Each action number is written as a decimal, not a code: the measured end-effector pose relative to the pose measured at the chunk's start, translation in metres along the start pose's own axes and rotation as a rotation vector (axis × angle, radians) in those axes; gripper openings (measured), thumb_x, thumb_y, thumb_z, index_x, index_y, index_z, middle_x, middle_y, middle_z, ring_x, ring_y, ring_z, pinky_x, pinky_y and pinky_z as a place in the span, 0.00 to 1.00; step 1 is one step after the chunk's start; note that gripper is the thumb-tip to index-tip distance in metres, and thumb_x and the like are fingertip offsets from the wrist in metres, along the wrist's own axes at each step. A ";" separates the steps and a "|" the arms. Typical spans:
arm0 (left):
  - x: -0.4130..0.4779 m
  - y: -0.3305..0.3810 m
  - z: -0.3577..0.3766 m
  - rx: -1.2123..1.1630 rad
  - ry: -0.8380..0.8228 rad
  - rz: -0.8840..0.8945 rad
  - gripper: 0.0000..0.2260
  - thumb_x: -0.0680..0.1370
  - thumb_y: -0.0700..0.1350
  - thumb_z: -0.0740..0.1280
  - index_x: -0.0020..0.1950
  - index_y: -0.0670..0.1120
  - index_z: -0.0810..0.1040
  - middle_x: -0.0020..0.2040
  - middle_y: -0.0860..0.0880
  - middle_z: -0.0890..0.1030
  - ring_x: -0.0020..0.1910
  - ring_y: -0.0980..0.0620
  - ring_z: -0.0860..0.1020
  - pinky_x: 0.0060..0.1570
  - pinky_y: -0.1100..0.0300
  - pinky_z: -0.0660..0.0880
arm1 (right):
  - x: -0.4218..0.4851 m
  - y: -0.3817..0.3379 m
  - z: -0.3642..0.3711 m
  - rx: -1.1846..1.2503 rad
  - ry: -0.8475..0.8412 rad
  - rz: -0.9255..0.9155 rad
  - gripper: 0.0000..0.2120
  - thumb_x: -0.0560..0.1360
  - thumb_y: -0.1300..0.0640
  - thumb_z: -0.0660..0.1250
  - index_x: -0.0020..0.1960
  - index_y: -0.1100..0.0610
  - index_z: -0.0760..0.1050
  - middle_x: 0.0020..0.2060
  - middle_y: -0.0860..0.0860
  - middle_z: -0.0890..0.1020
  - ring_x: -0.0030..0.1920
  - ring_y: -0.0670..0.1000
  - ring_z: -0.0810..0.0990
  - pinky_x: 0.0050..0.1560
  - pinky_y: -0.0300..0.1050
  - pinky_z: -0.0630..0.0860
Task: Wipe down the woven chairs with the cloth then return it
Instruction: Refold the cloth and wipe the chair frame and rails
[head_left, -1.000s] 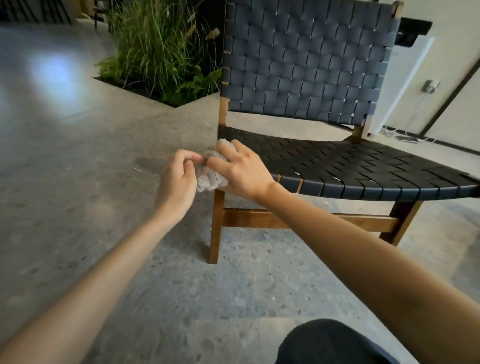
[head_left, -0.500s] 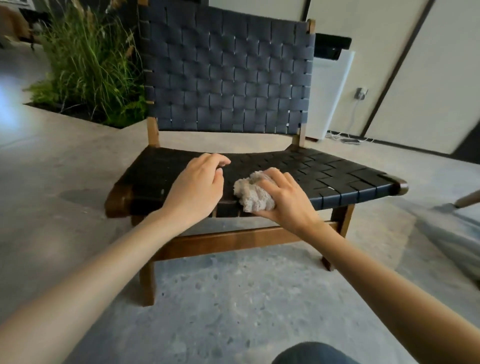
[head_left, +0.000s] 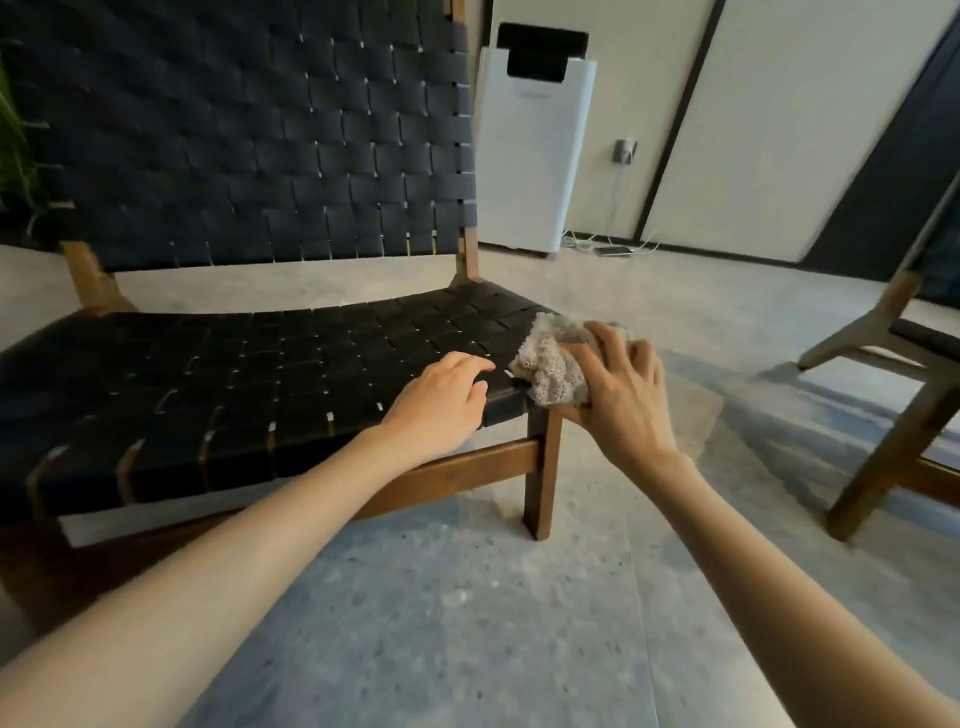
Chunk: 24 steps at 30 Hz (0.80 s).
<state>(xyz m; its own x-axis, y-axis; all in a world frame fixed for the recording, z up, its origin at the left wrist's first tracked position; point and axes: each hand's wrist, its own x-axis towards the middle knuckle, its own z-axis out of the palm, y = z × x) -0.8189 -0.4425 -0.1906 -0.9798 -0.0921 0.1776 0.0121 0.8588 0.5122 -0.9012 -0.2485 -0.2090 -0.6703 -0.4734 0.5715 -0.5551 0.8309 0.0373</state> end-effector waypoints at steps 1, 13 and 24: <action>0.005 0.007 0.005 0.006 -0.014 0.023 0.17 0.83 0.46 0.55 0.72 0.49 0.66 0.72 0.51 0.66 0.70 0.52 0.66 0.68 0.54 0.66 | -0.001 0.006 -0.002 0.011 0.048 0.051 0.33 0.67 0.37 0.72 0.66 0.52 0.73 0.67 0.56 0.69 0.55 0.62 0.66 0.54 0.57 0.67; 0.025 0.007 0.028 0.288 -0.110 0.117 0.22 0.83 0.55 0.50 0.77 0.56 0.54 0.77 0.53 0.57 0.76 0.50 0.55 0.72 0.50 0.55 | 0.016 0.013 0.038 0.539 0.253 0.311 0.19 0.73 0.39 0.66 0.59 0.47 0.78 0.65 0.51 0.72 0.64 0.53 0.69 0.62 0.46 0.66; 0.002 -0.017 0.024 0.559 -0.068 0.346 0.26 0.83 0.51 0.50 0.76 0.53 0.38 0.79 0.52 0.46 0.77 0.50 0.48 0.73 0.55 0.51 | 0.016 0.011 0.048 0.563 0.422 0.503 0.17 0.76 0.42 0.65 0.56 0.55 0.78 0.46 0.50 0.75 0.42 0.49 0.74 0.42 0.38 0.68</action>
<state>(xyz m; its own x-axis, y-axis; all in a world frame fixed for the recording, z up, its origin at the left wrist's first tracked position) -0.8256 -0.4454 -0.2191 -0.9487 0.2521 0.1906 0.2407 0.9672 -0.0812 -0.9420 -0.2610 -0.2384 -0.7245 0.1524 0.6722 -0.4781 0.5914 -0.6493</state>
